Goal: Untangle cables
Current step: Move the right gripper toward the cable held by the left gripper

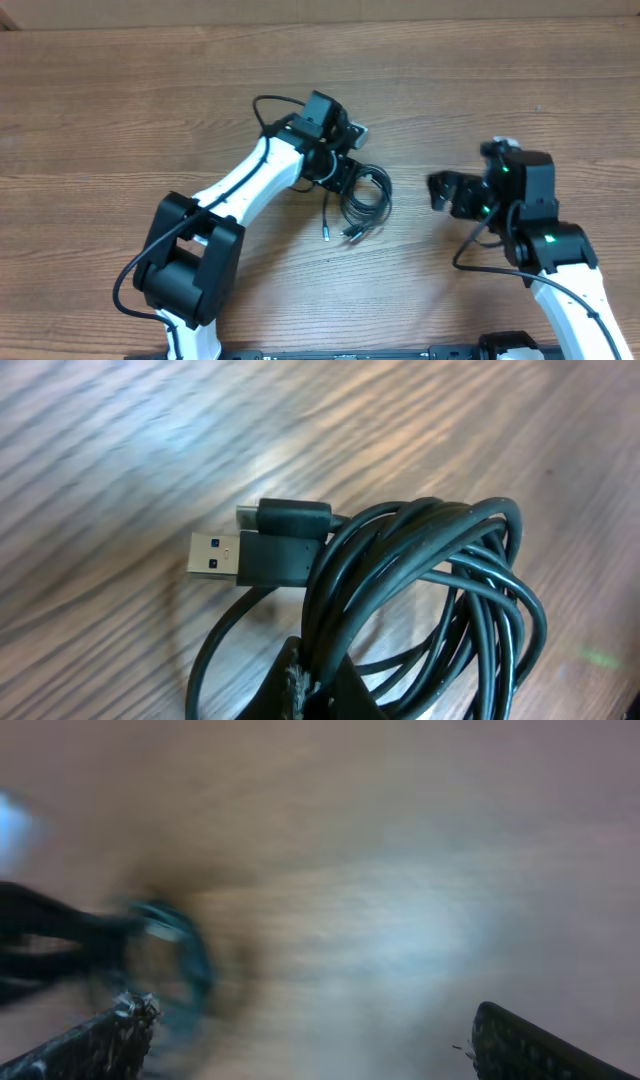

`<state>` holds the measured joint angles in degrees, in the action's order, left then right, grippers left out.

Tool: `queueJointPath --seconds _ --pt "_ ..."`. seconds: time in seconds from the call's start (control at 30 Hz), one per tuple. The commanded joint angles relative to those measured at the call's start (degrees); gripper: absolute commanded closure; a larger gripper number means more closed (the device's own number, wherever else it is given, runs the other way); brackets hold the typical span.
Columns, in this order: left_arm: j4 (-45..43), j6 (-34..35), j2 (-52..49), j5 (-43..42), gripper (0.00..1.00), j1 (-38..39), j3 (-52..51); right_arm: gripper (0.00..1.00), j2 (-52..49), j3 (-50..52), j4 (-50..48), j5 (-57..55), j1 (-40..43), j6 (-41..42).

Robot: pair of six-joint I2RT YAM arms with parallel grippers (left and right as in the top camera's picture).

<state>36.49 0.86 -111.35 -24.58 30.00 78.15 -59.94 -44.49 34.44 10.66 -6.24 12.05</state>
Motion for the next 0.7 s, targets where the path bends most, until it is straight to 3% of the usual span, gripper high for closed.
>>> queueJointPath --seconds 0.0,0.1,0.13,0.23,0.43,0.67 --pt "-0.5 -0.9 1.5 -1.8 0.96 1.6 2.3 0.00 0.0 -1.9 -2.7 12.2 -2.4 -0.1" --pt "-0.5 -0.4 1.6 -1.8 0.96 1.9 3.3 0.00 0.0 -1.9 -4.0 15.9 -2.7 -0.2" --pt "-0.5 -0.3 1.6 -1.8 0.96 1.9 3.7 0.04 0.0 -1.9 -4.0 15.7 -2.7 -0.2" --pt "-0.5 0.5 1.6 -1.9 0.96 1.9 5.3 0.30 -0.3 -1.9 -2.7 12.2 -2.7 -0.2" --pt "-0.3 0.9 1.6 -2.7 0.96 2.4 8.0 0.36 -2.3 -1.9 0.3 9.3 -2.7 -0.2" --pt "-0.2 0.9 1.6 -4.0 0.96 4.5 8.9 0.55 -6.8 -1.9 0.4 9.4 -2.8 -0.1"
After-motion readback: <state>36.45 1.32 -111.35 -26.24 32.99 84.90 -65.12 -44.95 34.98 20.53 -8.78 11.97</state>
